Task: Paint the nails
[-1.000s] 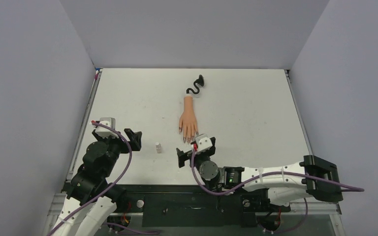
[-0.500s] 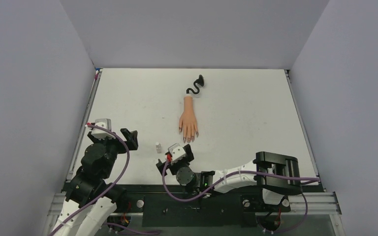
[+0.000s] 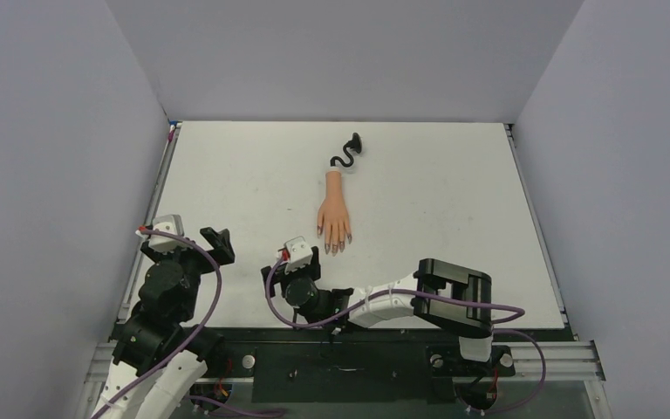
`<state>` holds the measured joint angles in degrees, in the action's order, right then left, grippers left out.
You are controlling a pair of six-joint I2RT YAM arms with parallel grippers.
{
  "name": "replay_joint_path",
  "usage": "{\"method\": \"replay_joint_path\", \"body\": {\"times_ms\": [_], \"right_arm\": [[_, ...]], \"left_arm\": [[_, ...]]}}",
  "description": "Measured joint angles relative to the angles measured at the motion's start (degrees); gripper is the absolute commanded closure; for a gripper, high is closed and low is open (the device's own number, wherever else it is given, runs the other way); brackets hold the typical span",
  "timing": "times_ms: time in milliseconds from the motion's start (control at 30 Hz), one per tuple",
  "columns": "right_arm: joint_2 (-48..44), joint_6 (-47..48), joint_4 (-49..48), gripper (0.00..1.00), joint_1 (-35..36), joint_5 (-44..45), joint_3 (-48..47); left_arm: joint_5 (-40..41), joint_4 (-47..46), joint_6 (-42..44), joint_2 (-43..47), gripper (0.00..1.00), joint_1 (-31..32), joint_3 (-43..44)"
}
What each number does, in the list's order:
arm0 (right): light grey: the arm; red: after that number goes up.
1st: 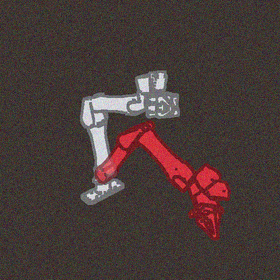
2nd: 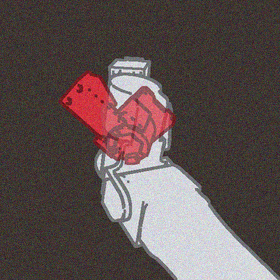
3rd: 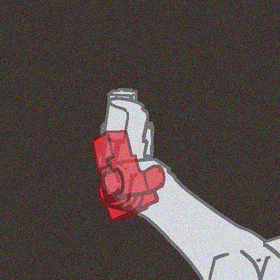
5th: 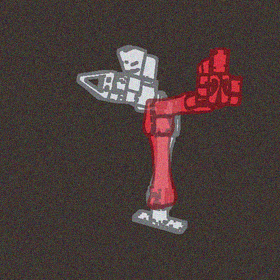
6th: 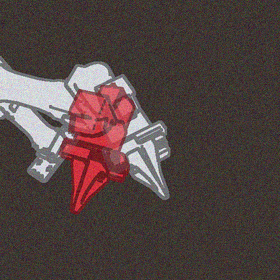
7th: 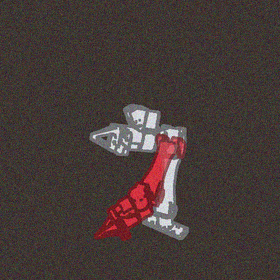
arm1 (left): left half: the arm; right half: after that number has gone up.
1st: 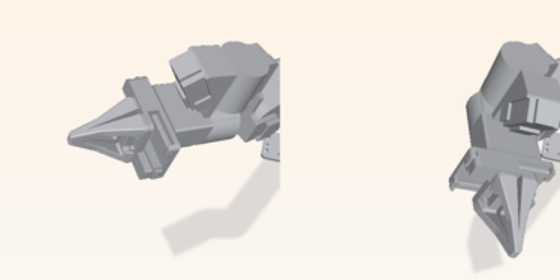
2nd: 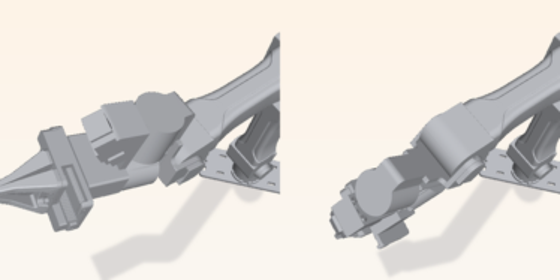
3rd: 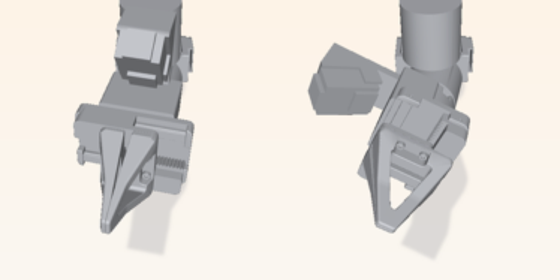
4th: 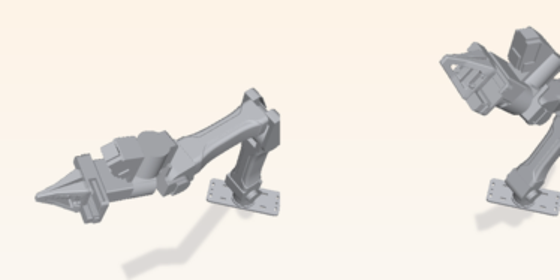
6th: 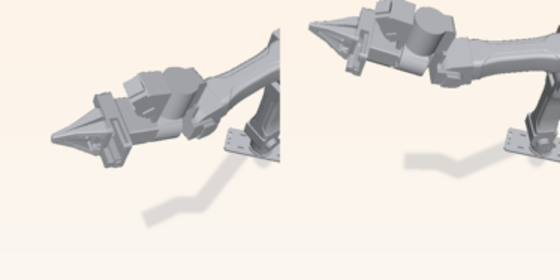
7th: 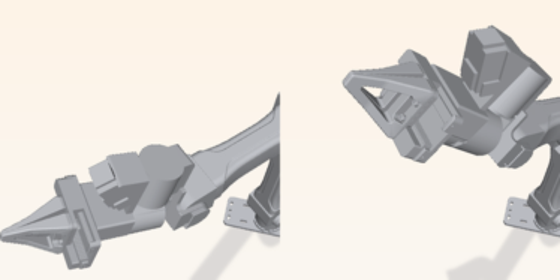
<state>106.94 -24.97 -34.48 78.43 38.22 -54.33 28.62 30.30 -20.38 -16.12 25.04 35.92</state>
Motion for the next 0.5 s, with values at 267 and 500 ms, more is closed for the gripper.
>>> {"method": "replay_joint_path", "body": {"times_ms": [267,500], "right_arm": [[5.57,-6.95,6.75,0.24,-0.22,2.03,-4.92],[9.55,-10.86,10.71,0.33,-1.31,2.05,-8.22]], "left_arm": [[0.02,0.04,0.0,0.79,0.03,0.0,-0.04],[-0.15,0.13,0.0,1.01,0.04,0.0,-0.33]]}}
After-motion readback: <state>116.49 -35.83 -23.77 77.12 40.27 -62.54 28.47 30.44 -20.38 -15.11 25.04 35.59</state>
